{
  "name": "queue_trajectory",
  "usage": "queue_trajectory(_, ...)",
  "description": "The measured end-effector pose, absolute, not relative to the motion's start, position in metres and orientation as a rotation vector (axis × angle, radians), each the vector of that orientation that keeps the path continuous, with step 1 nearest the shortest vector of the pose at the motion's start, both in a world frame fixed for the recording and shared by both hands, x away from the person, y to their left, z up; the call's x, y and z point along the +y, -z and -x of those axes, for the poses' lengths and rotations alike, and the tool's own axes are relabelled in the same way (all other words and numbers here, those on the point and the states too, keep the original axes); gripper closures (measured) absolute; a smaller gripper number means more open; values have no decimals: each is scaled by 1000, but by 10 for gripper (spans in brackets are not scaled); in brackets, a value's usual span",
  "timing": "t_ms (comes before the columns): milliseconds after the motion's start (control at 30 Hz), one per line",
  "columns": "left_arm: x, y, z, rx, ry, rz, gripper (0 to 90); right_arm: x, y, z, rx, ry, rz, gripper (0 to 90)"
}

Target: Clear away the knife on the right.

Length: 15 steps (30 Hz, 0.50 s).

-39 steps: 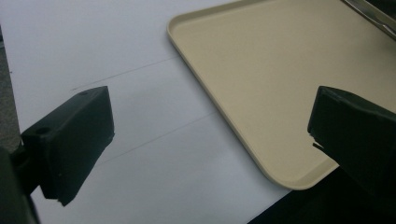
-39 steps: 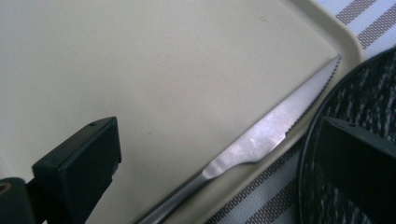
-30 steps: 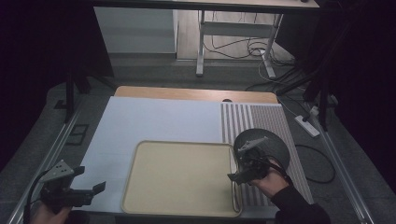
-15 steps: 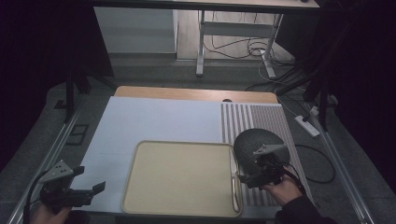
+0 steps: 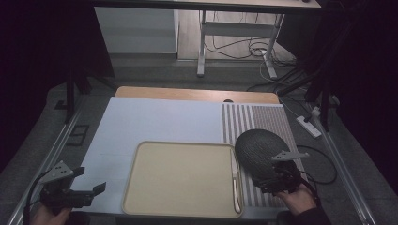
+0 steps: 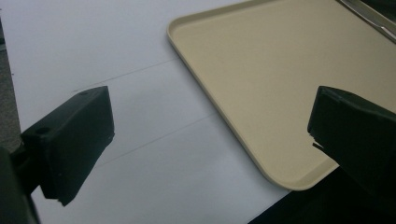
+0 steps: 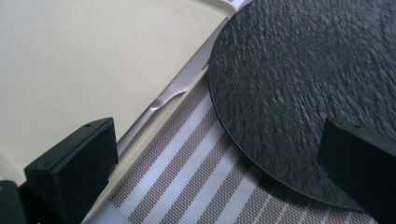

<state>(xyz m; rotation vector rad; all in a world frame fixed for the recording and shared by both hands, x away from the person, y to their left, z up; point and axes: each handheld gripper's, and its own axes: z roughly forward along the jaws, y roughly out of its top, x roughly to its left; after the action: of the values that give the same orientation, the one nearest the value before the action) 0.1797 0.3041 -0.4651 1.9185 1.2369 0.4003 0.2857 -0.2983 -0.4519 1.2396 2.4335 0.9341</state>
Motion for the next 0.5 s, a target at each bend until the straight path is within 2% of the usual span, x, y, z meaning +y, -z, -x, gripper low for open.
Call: queue_trajectory(500,304,465,-180,1239,-400,-1917,14,-311,443,-271,2343,-979,-1251,0)
